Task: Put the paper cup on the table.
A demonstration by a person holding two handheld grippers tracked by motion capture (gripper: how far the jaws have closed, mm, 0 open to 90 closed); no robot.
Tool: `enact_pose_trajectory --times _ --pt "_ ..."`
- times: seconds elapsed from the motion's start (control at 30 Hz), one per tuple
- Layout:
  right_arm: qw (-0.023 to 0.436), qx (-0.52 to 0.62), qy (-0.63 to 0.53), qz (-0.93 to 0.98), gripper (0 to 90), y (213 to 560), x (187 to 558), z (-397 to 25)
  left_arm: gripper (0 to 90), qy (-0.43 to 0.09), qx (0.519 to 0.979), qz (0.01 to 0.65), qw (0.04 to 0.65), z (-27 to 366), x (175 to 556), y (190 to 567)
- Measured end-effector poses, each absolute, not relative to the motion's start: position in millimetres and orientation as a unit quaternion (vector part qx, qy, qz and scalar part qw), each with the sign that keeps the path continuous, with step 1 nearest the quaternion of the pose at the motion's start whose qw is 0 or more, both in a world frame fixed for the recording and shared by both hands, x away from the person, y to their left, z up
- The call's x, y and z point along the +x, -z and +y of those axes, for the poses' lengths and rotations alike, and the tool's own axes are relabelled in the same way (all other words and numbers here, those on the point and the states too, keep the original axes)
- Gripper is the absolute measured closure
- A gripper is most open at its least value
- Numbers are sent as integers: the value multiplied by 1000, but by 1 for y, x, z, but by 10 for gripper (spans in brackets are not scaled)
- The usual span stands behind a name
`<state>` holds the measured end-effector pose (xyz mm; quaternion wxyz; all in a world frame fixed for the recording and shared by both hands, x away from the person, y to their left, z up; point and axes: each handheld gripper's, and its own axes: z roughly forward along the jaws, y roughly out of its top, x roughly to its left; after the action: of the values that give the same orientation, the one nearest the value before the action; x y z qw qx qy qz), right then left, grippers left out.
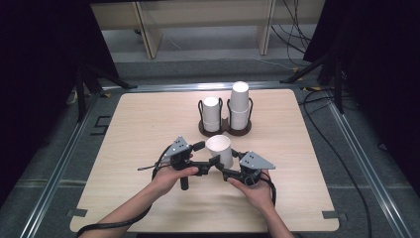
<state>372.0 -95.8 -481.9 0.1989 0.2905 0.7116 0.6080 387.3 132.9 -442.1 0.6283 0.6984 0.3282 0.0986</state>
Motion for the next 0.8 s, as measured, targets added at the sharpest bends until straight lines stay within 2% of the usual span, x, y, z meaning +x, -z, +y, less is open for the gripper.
enact_pose_trajectory --times 0.07,0.53,0.8 --pt "188 292 -614 708 344 483 372 -94 131 -97 699 326 629 130 388 441" --pt "190 279 -612 715 339 482 371 -91 141 -93 699 321 632 117 395 439" --pt "180 288 -602 722 314 483 370 -89 203 -112 707 300 630 118 392 441"
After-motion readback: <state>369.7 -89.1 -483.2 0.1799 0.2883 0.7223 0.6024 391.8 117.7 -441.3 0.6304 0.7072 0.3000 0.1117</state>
